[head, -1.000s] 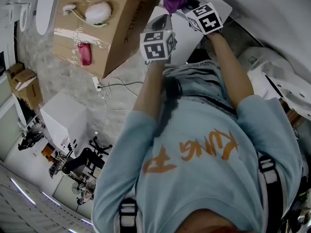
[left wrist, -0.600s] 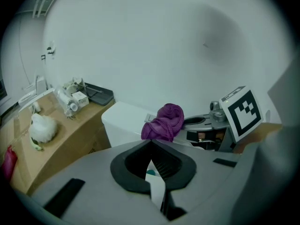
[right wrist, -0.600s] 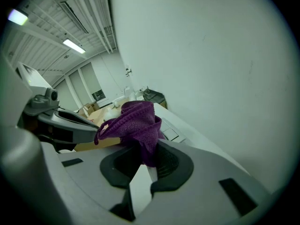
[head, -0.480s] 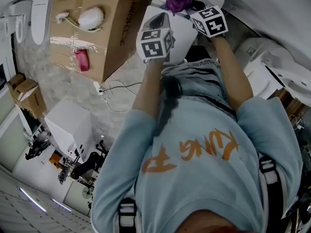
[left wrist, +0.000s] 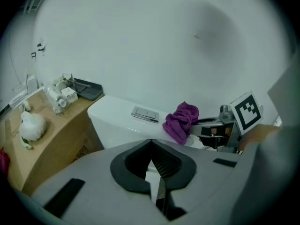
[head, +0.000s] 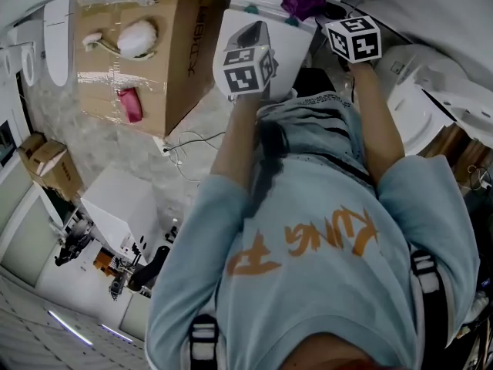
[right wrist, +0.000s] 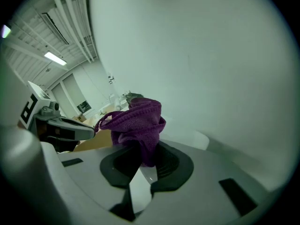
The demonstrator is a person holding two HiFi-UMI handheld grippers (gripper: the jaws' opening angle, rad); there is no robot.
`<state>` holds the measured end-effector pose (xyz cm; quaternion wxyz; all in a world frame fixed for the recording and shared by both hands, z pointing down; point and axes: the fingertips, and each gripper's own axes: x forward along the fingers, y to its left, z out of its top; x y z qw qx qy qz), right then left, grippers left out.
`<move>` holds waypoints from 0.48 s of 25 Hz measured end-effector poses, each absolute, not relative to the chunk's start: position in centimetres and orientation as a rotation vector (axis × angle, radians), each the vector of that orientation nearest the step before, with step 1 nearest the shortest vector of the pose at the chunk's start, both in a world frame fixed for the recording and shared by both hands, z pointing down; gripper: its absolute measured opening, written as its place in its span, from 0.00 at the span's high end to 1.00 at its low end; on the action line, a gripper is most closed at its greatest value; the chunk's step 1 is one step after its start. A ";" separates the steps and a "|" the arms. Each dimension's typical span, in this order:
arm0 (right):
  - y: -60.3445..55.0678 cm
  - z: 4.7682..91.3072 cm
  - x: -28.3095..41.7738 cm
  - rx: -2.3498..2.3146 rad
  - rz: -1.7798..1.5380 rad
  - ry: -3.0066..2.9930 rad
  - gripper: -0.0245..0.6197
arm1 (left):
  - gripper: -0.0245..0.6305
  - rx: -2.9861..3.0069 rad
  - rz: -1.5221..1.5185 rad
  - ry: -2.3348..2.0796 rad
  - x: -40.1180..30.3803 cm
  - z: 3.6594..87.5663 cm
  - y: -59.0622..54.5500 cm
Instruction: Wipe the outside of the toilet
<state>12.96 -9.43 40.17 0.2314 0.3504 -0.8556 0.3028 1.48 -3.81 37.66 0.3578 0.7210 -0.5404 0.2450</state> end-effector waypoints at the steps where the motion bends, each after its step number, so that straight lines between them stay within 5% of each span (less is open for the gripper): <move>1: -9.4 40.2 13.6 0.982 0.837 -2.346 0.85 | 0.93 1.863 0.633 -1.391 1.6 37.7 -3.8; 12: -7.8 40.2 18.6 1.137 0.857 -2.278 0.85 | 0.93 1.848 0.630 -1.358 2.2 38.9 -2.2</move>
